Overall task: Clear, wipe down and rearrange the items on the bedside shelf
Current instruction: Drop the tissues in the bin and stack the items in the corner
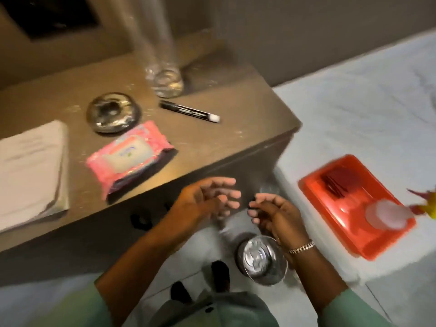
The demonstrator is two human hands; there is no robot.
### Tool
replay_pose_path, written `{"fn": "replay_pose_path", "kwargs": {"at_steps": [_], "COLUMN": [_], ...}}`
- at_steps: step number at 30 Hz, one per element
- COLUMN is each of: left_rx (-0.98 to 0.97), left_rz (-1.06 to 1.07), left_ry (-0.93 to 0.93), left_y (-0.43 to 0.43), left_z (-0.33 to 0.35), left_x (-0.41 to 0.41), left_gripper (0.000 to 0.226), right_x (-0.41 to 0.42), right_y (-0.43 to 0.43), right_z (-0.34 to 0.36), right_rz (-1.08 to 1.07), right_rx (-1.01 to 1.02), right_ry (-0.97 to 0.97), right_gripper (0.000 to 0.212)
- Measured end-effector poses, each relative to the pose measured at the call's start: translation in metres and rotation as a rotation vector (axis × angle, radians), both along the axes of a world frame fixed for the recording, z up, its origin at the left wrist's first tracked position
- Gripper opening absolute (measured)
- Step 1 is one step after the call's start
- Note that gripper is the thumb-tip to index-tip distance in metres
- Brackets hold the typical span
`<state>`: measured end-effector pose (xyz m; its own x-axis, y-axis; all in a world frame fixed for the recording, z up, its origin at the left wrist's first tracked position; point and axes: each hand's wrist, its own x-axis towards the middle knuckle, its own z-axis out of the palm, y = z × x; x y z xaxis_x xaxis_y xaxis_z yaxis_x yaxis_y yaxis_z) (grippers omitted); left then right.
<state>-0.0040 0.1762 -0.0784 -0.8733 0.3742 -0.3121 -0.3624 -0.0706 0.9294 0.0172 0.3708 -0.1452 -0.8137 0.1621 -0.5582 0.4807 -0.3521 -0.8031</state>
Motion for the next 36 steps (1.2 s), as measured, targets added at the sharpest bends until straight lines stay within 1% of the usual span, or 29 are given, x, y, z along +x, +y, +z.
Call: {"fn": "replay_pose_path", "kwargs": {"at_steps": [1,3,6,9,11,12,13,15,16,17,19,21,23,25,27,29,30,31,33,34,36], "left_rx": [0.035,0.051,0.004,-0.124,-0.28,-0.362,-0.424,-0.499,-0.517,-0.513,-0.435,-0.341,-0.286,-0.284,-0.357,-0.491,-0.573,-0.671,-0.817,-0.864,-0.932], "left_rz": [0.081,0.31,0.607,0.895,1.065,1.117,1.144,1.122,1.082,1.042,0.992,1.011,1.057,1.067,1.072,1.083,1.081,1.064,1.056,1.053,1.026], "left_ry": [0.036,0.118,0.197,0.192,0.136,0.096,0.05,-0.022,-0.039,-0.046,-0.068,-0.084,-0.077,-0.057,-0.03,0.015,0.032,0.039,0.072,0.109,0.179], "left_y": [-0.016,-0.063,-0.14,-0.218,-0.256,-0.273,-0.287,-0.309,-0.314,-0.321,-0.336,-0.35,-0.37,-0.391,-0.409,-0.425,-0.431,-0.434,-0.435,-0.433,-0.425], "left_z": [0.017,0.047,0.073,0.071,0.058,0.051,0.045,0.035,0.031,0.028,0.025,0.025,0.026,0.029,0.033,0.041,0.044,0.045,0.042,0.037,0.024], "left_x": [-0.003,-0.007,-0.01,-0.006,-0.01,-0.011,-0.011,-0.011,-0.012,-0.016,-0.024,-0.032,-0.04,-0.051,-0.068,-0.084,-0.092,-0.097,-0.099,-0.099,-0.095], "left_gripper": [0.036,0.038,0.028,0.019,0.016,0.016,0.015,0.018,0.02,0.017,0.006,0.003,0.006,0.006,0.004,0.008,0.013,0.024,0.042,0.044,0.042], "right_x": [-0.011,-0.035,-0.063,-0.082,-0.091,-0.093,-0.096,-0.103,-0.105,-0.106,-0.11,-0.114,-0.121,-0.135,-0.155,-0.179,-0.19,-0.199,-0.214,-0.219,-0.223], "right_y": [-0.015,-0.056,-0.121,-0.196,-0.242,-0.265,-0.284,-0.317,-0.327,-0.338,-0.357,-0.37,-0.386,-0.41,-0.44,-0.472,-0.487,-0.5,-0.523,-0.532,-0.547], "right_z": [0.014,0.044,0.084,0.112,0.122,0.124,0.124,0.121,0.12,0.12,0.118,0.116,0.114,0.115,0.115,0.115,0.115,0.113,0.107,0.103,0.095], "right_rz": [0.063,0.23,0.451,0.628,0.705,0.75,0.808,0.95,0.986,1.005,0.998,0.941,0.852,0.755,0.69,0.649,0.636,0.628,0.646,0.652,0.661], "right_rx": [-0.018,-0.043,-0.079,-0.078,0.008,0.074,0.212,0.702,0.906,0.998,1.042,1.055,0.964,0.834,0.743,0.727,0.732,0.741,0.782,0.798,0.795], "right_ry": [0.048,0.16,0.304,0.324,0.289,0.283,0.302,0.439,0.489,0.5,0.454,0.427,0.413,0.403,0.388,0.411,0.427,0.43,0.44,0.451,0.484], "right_gripper": [0.012,0.015,0.015,0.011,0.009,0.007,0.007,0.017,0.023,0.027,0.038,0.042,0.034,0.027,0.027,0.027,0.027,0.024,0.011,0.009,0.012]}}
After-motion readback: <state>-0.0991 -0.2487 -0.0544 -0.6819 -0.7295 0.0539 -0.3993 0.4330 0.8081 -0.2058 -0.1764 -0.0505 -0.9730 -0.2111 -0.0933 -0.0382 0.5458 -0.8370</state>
